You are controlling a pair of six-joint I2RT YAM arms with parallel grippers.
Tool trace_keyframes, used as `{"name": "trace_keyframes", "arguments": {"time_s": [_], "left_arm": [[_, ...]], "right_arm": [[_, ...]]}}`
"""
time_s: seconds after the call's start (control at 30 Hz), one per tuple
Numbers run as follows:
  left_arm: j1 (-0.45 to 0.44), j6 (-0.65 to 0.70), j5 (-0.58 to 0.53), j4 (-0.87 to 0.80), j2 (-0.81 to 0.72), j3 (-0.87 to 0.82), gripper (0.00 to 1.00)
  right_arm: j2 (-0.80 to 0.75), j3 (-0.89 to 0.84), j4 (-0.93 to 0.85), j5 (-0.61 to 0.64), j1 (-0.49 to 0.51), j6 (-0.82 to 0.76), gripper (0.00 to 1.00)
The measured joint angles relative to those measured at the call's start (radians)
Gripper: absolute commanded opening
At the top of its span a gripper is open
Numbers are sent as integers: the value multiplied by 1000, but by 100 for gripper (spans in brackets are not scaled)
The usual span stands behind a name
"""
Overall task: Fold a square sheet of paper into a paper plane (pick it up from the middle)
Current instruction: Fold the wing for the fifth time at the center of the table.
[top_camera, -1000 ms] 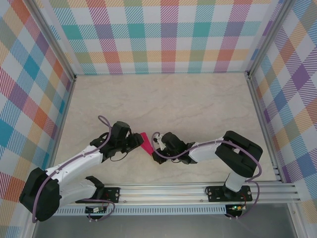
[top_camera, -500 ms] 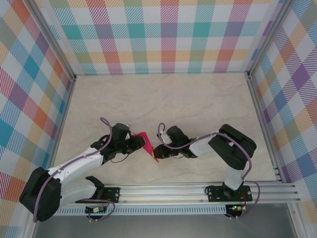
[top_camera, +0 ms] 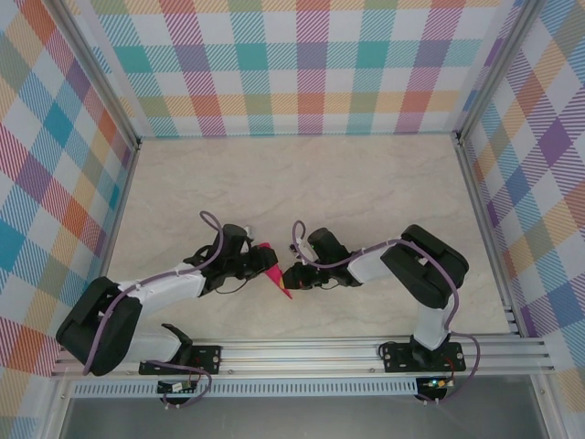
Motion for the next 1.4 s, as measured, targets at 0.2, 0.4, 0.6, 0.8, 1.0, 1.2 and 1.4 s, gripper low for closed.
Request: {"name": "trace_keyframes", "arguments": {"time_s": [0.2, 0.4, 0.6, 0.8, 1.0, 1.2, 1.4], "left_arm": [[0, 17, -3, 43, 80, 0, 28], [0, 19, -12, 52, 117, 0, 27], [0, 23, -25, 52, 117, 0, 29], [0, 35, -27, 45, 109, 0, 33], [0, 45, -31, 23, 17, 0, 38], [1, 45, -39, 9, -95, -14, 40], [1, 45, -37, 16, -68, -23, 40]], "right_arm": [[2, 5, 0, -10, -1, 23, 16], [2, 26, -37, -9, -1, 44, 18], [2, 41, -84, 13, -1, 56, 9], [2, 47, -108, 18, -1, 87, 6], [3, 47, -108, 11, -6, 154, 6], [16, 47, -92, -10, -9, 211, 6], [18, 50, -93, -11, -10, 231, 6]]}}
